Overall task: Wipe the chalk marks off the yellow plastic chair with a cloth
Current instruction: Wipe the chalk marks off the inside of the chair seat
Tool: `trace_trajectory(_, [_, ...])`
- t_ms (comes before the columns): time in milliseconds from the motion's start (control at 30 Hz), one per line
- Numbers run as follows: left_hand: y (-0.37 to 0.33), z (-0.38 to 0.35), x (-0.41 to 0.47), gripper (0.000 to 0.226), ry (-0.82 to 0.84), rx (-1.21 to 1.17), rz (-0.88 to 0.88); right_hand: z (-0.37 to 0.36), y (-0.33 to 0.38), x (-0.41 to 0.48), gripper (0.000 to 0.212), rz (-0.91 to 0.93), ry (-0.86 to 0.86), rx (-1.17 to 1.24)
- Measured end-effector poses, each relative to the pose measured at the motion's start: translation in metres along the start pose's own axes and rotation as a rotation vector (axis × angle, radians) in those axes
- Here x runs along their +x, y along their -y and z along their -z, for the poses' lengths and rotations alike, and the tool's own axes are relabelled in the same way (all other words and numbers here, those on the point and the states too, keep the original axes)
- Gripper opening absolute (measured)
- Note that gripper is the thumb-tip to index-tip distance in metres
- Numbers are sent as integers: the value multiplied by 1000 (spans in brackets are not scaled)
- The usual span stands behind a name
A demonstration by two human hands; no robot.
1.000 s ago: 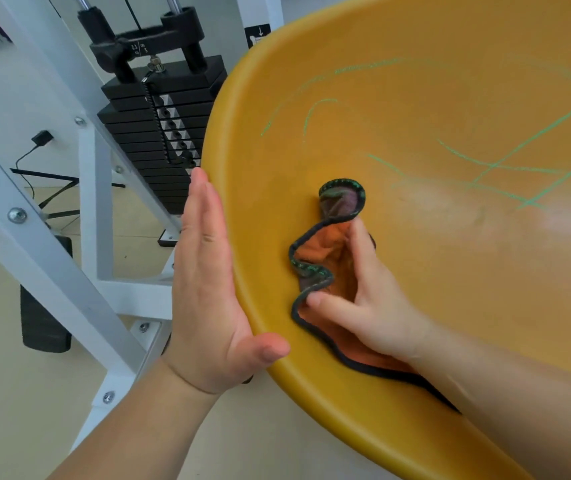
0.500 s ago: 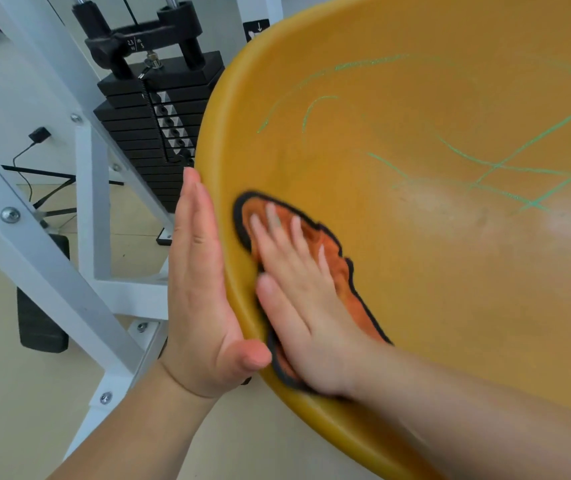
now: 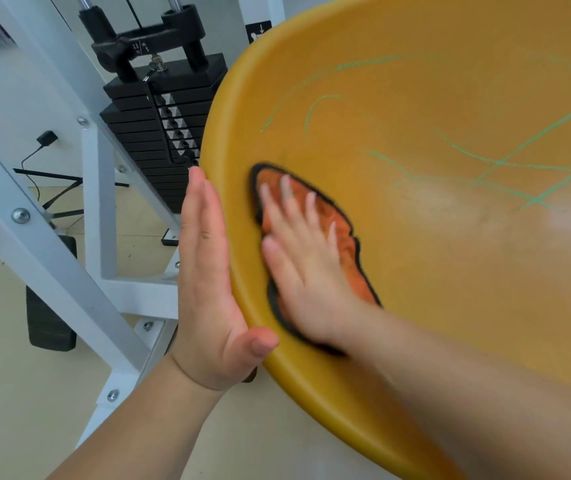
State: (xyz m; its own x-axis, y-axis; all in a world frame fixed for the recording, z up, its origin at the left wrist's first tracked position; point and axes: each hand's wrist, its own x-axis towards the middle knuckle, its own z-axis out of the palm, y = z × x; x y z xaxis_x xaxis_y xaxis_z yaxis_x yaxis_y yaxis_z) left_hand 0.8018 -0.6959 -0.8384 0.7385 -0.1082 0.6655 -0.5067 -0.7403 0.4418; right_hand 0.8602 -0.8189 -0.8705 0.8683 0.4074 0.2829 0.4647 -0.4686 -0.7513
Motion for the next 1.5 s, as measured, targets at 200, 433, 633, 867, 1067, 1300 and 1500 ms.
trace_trajectory(200, [-20, 2, -10, 126, 46, -15, 13, 25, -33, -85, 46, 72, 281, -79])
trace_trajectory(433, [-42, -1, -24, 124, 16, 32, 83, 70, -128, -18, 56, -622, -5, -394])
trace_trajectory(633, [-72, 11, -40, 129, 44, 42, 143, 17, -18, -73, 56, -156, 203, -83])
trace_trajectory(867, [-135, 40, -78, 115, 151, -29, 264, 54, -20, -139, 51, -26, 347, -54])
trace_trajectory(1067, [-104, 74, -19, 79, 145, 403, 176, 65, -103, -77, 56, -418, 84, -299])
trace_trajectory(1300, [-72, 65, 110, 56, 301, 281, 392, 40, -19, -24, 56, -472, -20, 42])
trace_trajectory(1500, [-72, 37, 121, 56, 315, 91, 487, 30, 16, -88, 49, 76, 107, 99])
